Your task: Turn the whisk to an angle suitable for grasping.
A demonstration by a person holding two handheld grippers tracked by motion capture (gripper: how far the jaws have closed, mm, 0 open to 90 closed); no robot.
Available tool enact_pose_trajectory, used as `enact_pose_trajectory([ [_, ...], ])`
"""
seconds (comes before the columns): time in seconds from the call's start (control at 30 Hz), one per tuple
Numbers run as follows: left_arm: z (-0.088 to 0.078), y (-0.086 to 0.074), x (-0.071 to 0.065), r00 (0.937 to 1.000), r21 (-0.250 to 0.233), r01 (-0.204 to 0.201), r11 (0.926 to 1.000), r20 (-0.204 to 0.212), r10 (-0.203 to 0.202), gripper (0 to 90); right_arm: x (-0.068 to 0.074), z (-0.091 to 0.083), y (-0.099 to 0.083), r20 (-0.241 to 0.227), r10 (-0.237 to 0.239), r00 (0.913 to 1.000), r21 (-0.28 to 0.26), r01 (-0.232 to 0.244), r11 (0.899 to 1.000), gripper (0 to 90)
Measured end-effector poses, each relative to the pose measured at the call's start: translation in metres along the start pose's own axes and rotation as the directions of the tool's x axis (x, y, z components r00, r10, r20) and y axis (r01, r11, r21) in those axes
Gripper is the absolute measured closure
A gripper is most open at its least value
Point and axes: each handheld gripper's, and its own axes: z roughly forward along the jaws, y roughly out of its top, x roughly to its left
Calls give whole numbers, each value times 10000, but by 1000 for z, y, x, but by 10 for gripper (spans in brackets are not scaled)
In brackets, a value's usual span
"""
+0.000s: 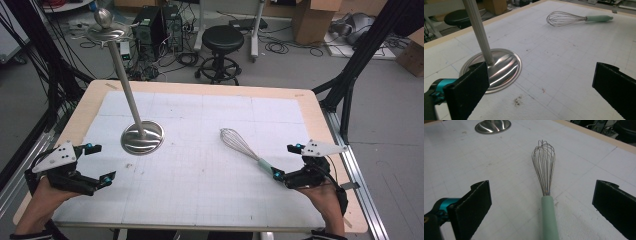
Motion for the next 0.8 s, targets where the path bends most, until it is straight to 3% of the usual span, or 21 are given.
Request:
enact_pose_trajectory([
  [0.5, 5, 1, -1, 10000, 114, -11, 9999, 92, 10, 17, -14, 27, 13, -726, -394, 9966, 1452, 496, 9882, 13],
  [0.8, 4, 0, 0, 10000, 131, -24, 9999, 64, 23, 17, -22, 47, 12, -1079, -326, 9936, 2389, 577, 9693, 13],
])
